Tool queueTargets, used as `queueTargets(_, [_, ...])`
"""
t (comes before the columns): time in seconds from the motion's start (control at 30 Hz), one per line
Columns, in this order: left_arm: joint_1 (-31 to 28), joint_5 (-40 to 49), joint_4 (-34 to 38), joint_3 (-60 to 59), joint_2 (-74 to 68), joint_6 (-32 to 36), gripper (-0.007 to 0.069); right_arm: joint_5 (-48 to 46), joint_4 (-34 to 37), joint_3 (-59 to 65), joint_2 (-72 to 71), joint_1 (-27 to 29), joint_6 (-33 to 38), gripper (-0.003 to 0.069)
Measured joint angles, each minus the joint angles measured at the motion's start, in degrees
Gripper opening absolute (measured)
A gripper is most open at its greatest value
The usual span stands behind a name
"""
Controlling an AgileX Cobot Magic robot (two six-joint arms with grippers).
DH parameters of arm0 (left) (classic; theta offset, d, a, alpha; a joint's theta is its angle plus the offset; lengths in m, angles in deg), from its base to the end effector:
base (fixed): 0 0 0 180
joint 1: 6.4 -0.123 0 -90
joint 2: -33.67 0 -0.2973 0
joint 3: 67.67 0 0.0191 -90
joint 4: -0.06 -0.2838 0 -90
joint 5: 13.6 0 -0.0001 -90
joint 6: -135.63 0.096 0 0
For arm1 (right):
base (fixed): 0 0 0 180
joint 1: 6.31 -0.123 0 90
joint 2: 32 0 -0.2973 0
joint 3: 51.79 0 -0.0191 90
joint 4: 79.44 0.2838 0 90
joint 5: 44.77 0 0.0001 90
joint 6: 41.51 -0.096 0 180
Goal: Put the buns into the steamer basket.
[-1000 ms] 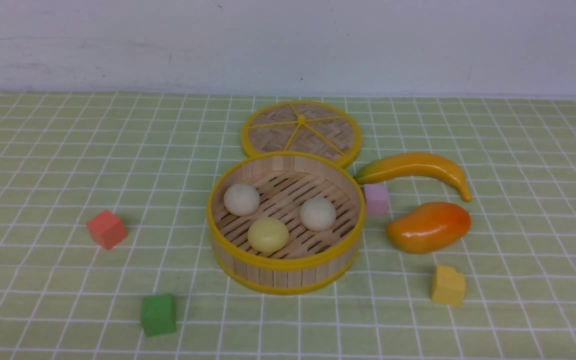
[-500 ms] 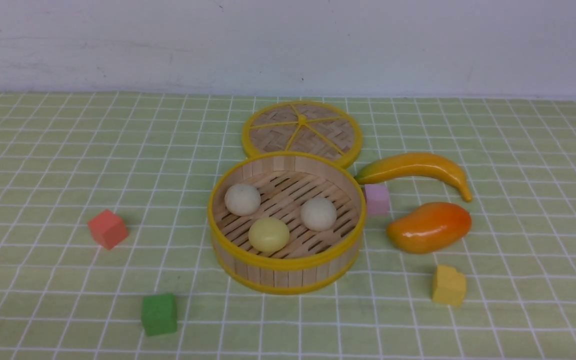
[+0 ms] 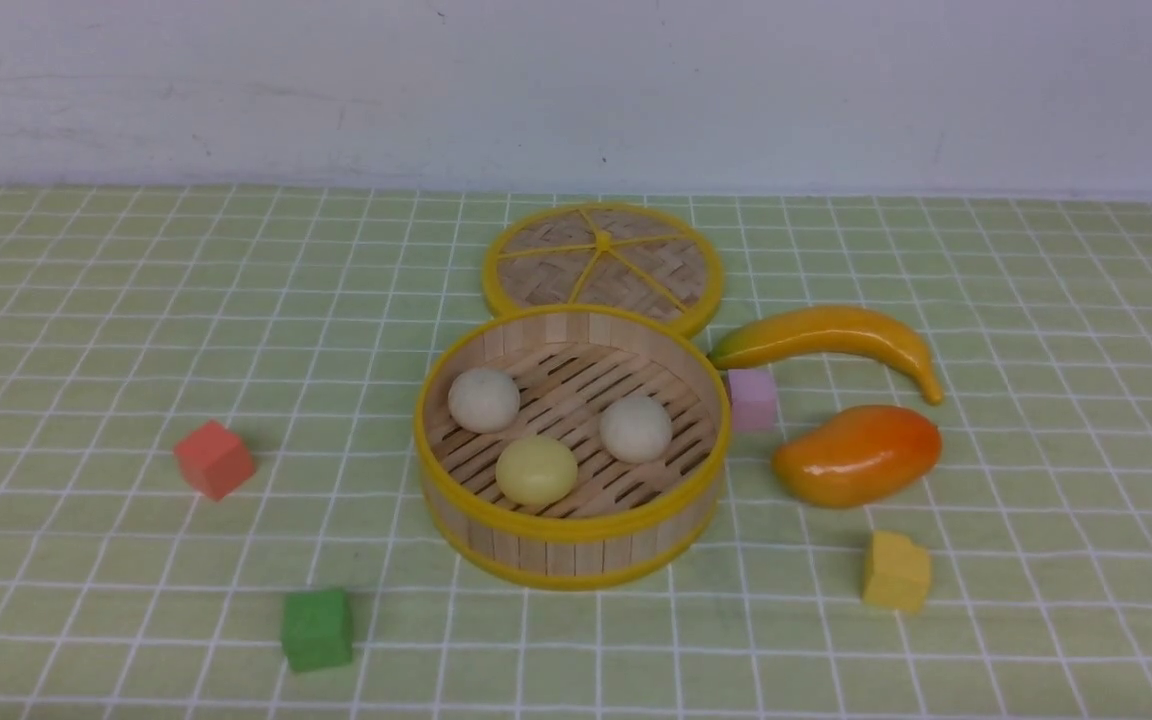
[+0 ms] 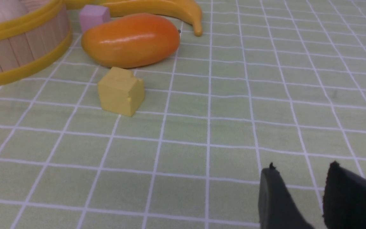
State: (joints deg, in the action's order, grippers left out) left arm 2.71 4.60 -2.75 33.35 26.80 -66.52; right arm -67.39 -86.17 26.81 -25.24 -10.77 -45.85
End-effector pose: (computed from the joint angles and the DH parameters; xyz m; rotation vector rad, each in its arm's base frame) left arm 0.0788 -0.0111 0.1748 -0.1762 1.8202 -0.3390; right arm 0.0775 0.0017 0.1705 -0.0731 1.8804 -0.0115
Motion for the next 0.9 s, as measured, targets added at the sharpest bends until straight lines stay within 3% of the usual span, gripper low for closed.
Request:
queueTargets(0.13, [0.00,3.58,0.35,-0.28,0.00,0.00,-0.0004,0.00,0.00,0.00,0.00,0.00,0.00,0.0239])
queueTargets(0.9, [0.00,3.83,0.42,-0.30,0.00,-0.05,0.0015,0.00,0.00,0.00,0.00,0.00,0.06,0.0239])
